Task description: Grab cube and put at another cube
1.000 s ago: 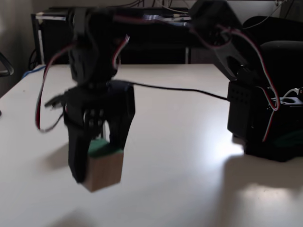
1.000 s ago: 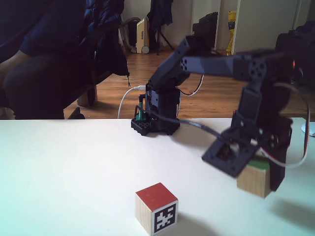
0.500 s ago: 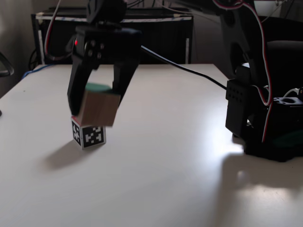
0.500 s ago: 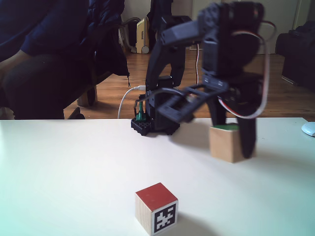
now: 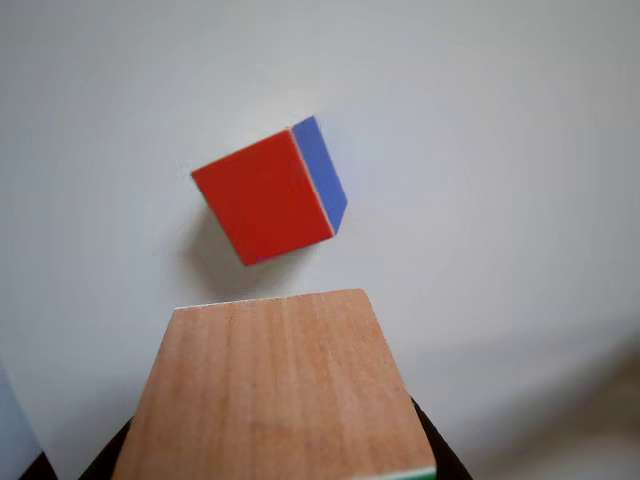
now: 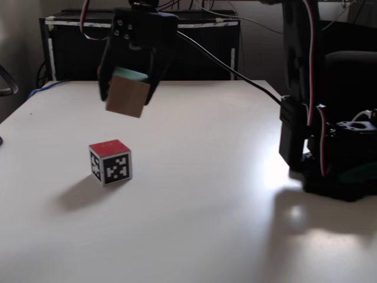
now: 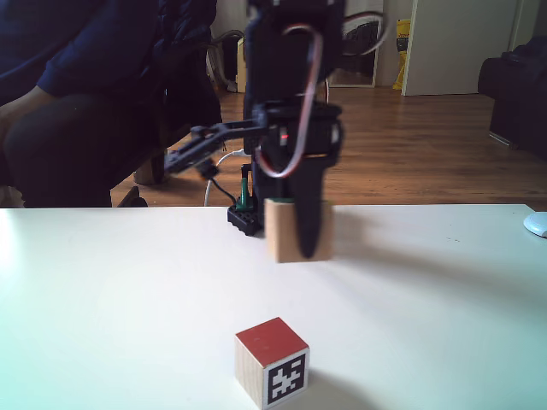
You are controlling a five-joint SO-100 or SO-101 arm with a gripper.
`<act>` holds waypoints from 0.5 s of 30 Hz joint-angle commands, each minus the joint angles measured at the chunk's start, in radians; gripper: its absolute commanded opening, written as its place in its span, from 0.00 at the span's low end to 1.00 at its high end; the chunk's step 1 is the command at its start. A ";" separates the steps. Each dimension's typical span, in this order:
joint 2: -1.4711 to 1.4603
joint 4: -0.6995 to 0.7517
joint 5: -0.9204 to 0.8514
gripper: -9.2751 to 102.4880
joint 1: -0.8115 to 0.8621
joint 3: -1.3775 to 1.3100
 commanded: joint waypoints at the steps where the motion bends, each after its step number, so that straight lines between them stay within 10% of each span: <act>1: 0.052 -0.005 -0.008 0.22 0.035 0.003; 15: -0.132 -0.005 0.032 0.22 0.057 -0.144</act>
